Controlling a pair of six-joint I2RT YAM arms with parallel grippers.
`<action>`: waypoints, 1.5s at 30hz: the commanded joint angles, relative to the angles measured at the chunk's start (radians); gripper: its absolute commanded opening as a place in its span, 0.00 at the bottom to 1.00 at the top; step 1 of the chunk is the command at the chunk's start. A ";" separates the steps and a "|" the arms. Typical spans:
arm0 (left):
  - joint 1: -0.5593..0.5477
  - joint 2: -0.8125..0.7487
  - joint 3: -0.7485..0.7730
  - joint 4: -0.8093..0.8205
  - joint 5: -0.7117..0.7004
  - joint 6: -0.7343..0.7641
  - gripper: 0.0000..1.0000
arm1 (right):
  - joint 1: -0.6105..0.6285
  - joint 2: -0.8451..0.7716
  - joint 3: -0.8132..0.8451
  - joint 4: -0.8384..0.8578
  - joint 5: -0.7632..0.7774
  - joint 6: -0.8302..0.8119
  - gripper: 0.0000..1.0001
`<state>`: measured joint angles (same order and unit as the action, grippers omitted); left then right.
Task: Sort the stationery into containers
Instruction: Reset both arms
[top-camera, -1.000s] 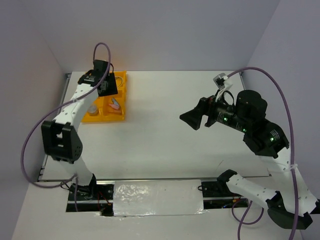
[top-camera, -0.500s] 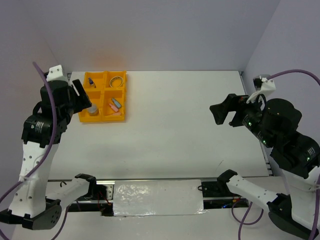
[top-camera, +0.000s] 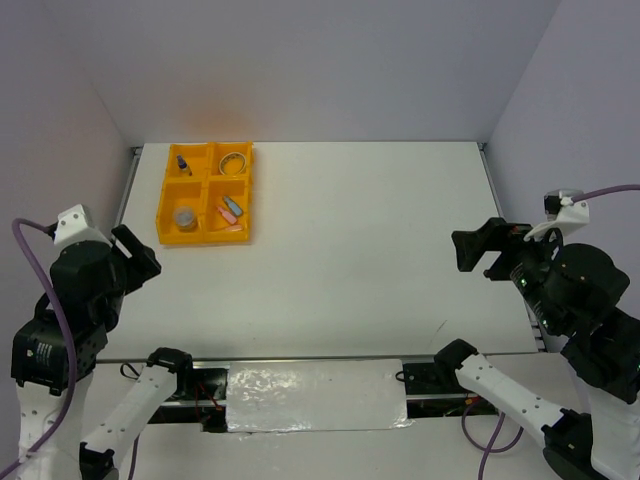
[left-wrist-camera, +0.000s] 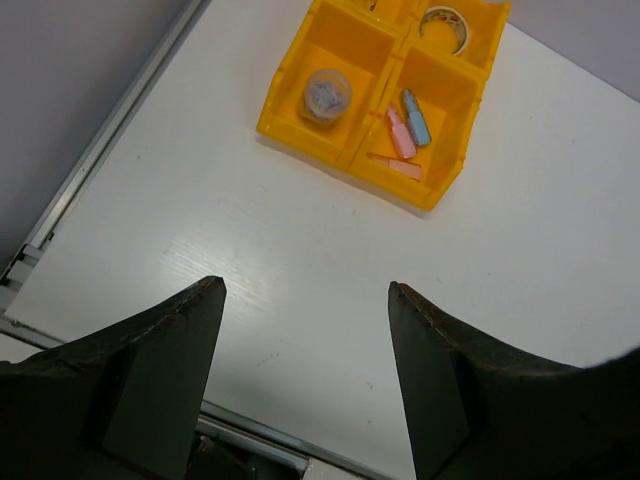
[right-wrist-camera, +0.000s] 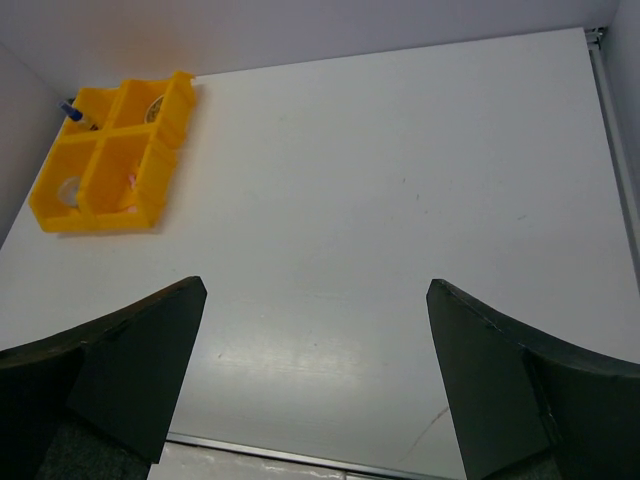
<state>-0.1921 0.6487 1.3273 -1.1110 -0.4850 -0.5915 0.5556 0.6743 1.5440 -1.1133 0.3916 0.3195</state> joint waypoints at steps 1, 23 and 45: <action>-0.018 -0.012 -0.011 -0.048 -0.046 -0.024 0.79 | -0.005 -0.008 -0.022 0.027 0.027 -0.003 1.00; -0.020 0.005 -0.034 0.119 -0.058 0.012 0.82 | -0.005 0.028 -0.150 0.213 -0.040 0.021 1.00; -0.020 0.062 -0.025 0.191 -0.041 0.033 0.99 | -0.005 0.090 -0.134 0.296 -0.089 0.035 1.00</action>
